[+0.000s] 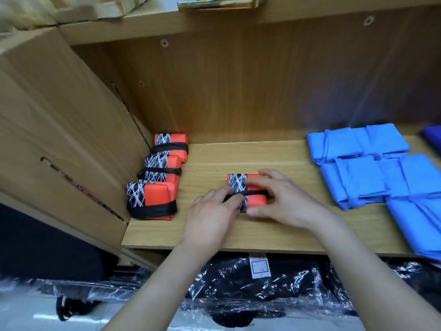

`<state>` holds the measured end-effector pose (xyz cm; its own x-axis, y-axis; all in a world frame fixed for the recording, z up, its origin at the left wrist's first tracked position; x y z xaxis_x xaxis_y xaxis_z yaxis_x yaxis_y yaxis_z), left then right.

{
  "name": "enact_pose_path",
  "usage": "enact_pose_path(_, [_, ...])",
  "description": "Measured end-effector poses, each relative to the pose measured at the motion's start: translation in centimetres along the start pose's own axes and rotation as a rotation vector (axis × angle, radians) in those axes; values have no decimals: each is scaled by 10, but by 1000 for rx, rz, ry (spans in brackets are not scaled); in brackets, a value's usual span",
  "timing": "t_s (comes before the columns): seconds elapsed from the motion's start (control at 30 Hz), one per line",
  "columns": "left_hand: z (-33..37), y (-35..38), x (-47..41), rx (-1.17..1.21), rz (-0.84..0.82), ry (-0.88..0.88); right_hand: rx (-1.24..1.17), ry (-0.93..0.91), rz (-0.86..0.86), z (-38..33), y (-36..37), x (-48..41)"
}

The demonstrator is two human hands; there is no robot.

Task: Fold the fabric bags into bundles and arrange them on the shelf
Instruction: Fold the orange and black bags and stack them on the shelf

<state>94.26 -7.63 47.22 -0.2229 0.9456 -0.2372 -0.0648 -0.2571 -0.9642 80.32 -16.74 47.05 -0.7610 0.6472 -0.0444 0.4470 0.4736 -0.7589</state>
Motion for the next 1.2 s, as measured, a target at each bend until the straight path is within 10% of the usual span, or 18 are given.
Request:
enact_pose_path(0.33, [-84,-40,5,96,213,-239,87,-56,177,0,18,-76])
enact_pose_path(0.73, [-57,-1,-125,-244,-128,-236,-7,-81,356,0,37,-145])
enact_pose_path(1.2, [-51,-24,-125,-58,-96,-261,-101,41,385,-8,-24,-24])
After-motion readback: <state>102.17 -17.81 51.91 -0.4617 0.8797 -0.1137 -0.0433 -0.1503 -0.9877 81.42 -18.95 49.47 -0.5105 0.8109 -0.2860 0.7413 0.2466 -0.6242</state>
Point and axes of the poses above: each hand's wrist, its own x-axis away from the middle knuckle, its own y-axis out of the palm, z = x × y, the point moved 4 cm from there along -x, towards the middle knuckle, and after that the axes turned 13 degrees about -y, right-handed, at the moved point
